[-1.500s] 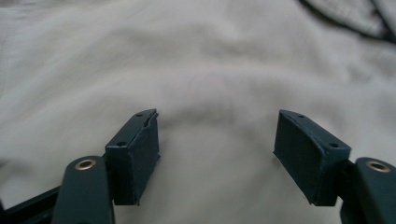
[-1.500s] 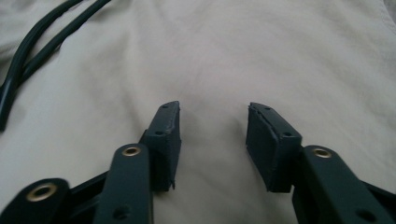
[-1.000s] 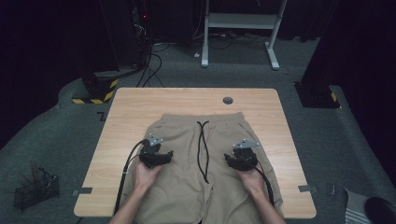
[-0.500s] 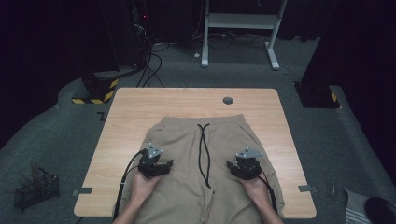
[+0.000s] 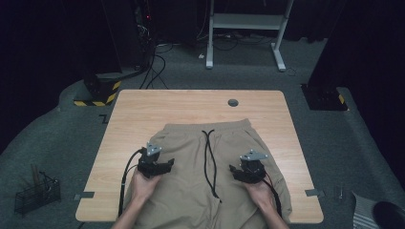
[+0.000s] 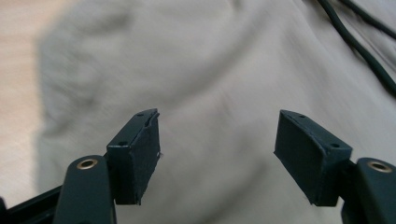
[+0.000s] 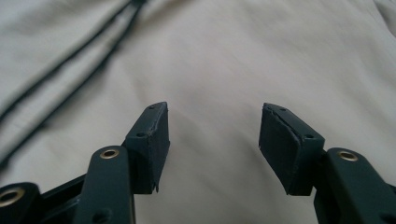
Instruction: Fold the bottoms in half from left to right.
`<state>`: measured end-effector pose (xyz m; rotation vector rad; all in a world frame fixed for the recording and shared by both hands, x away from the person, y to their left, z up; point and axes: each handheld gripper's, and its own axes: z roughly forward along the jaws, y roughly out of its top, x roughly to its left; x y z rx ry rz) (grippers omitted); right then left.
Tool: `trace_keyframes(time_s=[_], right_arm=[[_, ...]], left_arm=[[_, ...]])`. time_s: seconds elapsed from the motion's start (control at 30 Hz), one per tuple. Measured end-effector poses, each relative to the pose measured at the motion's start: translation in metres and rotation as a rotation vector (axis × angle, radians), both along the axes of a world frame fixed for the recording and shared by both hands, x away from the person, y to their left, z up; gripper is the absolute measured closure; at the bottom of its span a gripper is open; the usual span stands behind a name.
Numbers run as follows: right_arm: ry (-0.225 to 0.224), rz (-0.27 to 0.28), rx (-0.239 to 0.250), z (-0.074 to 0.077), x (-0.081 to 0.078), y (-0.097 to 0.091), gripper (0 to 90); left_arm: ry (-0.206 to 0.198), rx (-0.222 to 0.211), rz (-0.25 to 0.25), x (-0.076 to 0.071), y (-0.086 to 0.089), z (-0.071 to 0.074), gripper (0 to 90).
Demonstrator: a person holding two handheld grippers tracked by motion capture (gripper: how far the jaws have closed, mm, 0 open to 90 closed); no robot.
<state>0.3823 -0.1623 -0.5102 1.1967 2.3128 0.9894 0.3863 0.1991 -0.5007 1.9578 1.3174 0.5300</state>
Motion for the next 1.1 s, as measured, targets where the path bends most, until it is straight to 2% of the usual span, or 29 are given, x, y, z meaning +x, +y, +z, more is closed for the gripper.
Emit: trace_keyframes(time_s=[0.1,0.3,0.4,0.57,0.63,0.7,0.77,0.9,1.03,1.1], right_arm=[[-0.013,0.048,0.03,0.006,0.004,0.018,43.2],[-0.006,0.092,0.064,0.007,0.011,0.038,48.7],[-0.003,0.104,0.055,0.003,0.016,0.047,49.8],[-0.002,0.104,0.046,0.0,0.022,0.051,51.1],[0.005,0.102,0.043,-0.001,0.023,0.051,51.4],[0.002,0.103,0.037,-0.002,0.024,0.051,51.4],[-0.003,0.104,0.034,-0.002,0.024,0.05,51.3],[-0.012,0.101,0.028,-0.001,0.024,0.048,51.3],[-0.011,0.106,0.021,-0.003,0.024,0.046,50.9],[-0.015,0.109,0.017,-0.004,0.025,0.046,50.8]], left_arm=[[-0.01,0.013,0.02,0.013,0.004,0.006,30.9],[-0.012,0.047,0.072,0.041,0.015,0.011,30.7],[-0.008,0.042,0.09,0.052,0.021,0.012,30.6],[0.022,0.005,0.121,0.073,0.03,0.012,30.6],[0.029,-0.01,0.119,0.079,0.032,0.01,31.5],[0.053,-0.013,0.113,0.085,0.032,0.007,33.8],[0.065,-0.006,0.103,0.088,0.031,0.004,38.8],[0.081,0.005,0.075,0.092,0.029,0.002,54.7],[0.061,0.02,0.043,0.091,0.026,0.002,74.2],[0.061,0.016,0.036,0.09,0.026,0.001,80.2]])
